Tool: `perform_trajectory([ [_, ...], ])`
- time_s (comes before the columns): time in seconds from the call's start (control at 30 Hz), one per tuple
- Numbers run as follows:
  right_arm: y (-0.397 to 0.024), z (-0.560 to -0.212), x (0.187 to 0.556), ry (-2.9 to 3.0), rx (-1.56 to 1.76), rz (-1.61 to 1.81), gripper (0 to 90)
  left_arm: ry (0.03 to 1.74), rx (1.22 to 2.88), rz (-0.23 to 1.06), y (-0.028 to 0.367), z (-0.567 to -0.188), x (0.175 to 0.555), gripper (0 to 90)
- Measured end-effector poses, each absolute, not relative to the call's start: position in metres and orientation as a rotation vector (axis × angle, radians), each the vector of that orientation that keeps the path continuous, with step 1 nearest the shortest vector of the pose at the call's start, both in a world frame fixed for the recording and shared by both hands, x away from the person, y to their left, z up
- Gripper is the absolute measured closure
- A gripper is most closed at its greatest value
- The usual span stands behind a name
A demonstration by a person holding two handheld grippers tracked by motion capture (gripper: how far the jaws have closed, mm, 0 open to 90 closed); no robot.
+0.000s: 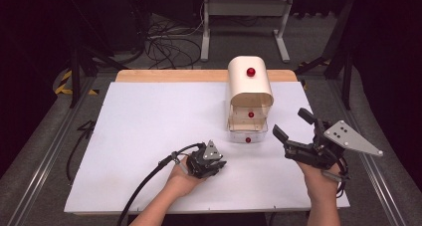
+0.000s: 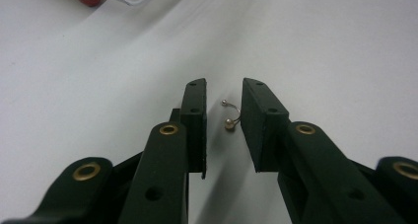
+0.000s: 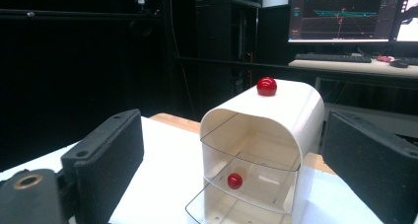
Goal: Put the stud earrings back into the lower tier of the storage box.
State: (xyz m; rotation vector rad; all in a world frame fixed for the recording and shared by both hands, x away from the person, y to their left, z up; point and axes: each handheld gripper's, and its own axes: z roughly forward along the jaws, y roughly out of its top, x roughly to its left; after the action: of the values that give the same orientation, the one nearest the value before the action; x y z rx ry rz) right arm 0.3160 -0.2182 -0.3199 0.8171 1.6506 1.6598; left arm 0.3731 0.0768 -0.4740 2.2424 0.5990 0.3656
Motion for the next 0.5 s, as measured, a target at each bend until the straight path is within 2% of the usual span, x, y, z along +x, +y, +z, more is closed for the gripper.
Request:
perform_trajectory([
  [0.2, -0.2178, -0.3197, 0.3155, 1.650, 0.821, 1.663, 9.6, 0.610, 2.238, 0.355, 0.0774, -0.4740, 0.3744, 74.8],
  [0.5, -0.2179, -0.3198, 0.3159, 1.651, 0.817, 1.666, 9.6, 0.583, 2.251, 0.355, 0.0765, -0.4741, 0.3729, 85.0],
])
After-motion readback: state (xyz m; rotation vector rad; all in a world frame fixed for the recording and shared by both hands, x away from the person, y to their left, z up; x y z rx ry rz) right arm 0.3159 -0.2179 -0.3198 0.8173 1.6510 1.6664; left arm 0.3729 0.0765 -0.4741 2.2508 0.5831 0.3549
